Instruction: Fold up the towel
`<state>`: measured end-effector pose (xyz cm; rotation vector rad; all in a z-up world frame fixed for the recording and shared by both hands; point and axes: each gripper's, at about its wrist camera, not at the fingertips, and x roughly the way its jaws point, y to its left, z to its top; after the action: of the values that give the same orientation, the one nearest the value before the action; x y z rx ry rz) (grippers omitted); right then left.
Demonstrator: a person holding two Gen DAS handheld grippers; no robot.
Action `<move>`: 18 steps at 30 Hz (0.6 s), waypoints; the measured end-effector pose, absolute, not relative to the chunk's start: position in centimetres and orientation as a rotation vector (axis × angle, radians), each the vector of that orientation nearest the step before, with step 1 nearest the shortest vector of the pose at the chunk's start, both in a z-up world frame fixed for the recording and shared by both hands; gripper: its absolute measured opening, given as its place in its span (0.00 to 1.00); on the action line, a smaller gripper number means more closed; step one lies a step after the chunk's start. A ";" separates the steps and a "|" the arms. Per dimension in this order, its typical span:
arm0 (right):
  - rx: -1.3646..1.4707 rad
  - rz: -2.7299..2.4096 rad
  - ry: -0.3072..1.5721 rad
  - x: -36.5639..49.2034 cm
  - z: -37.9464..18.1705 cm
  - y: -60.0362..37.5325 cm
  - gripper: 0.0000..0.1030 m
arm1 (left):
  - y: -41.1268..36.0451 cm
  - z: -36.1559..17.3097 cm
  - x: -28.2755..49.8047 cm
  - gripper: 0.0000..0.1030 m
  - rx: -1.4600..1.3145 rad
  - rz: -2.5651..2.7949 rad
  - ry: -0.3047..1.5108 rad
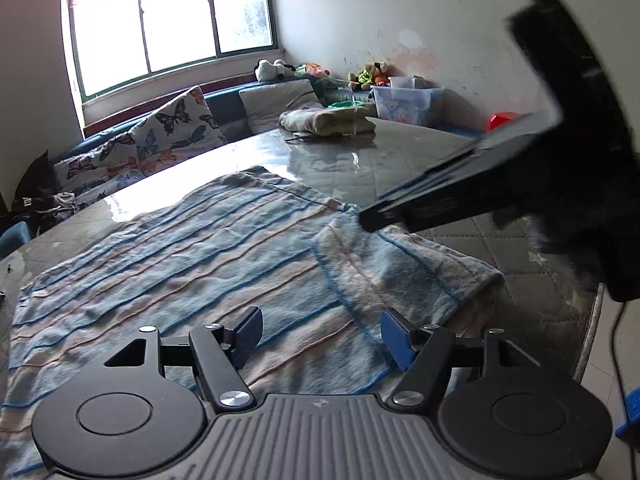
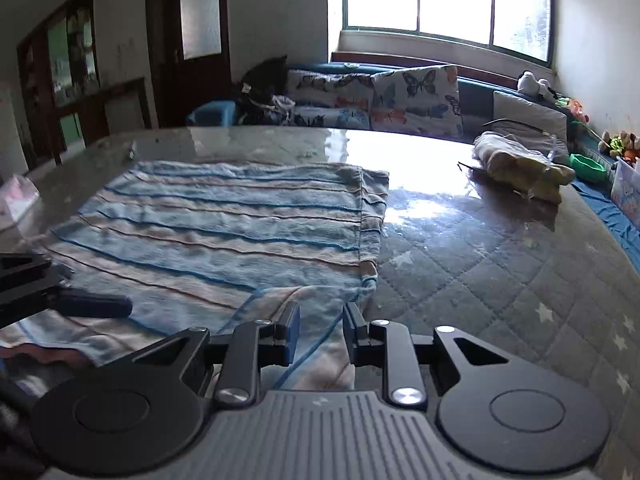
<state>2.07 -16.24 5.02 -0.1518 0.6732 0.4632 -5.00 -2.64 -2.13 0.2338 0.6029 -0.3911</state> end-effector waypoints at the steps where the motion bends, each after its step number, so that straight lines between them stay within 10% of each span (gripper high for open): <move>1: -0.161 0.469 0.678 2.6 4.7 -16.0 0.22 | -2.8 -2.3 -4.8 0.66 0.232 -0.389 0.609; 18: -0.274 0.533 0.678 -3.8 4.8 -17.2 0.22 | 0.0 -1.9 -5.0 0.66 0.209 -0.330 0.615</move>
<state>-3.80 -17.22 4.82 -0.2742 0.6782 0.5327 -4.99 0.02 -1.92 0.2092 0.6148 -0.3302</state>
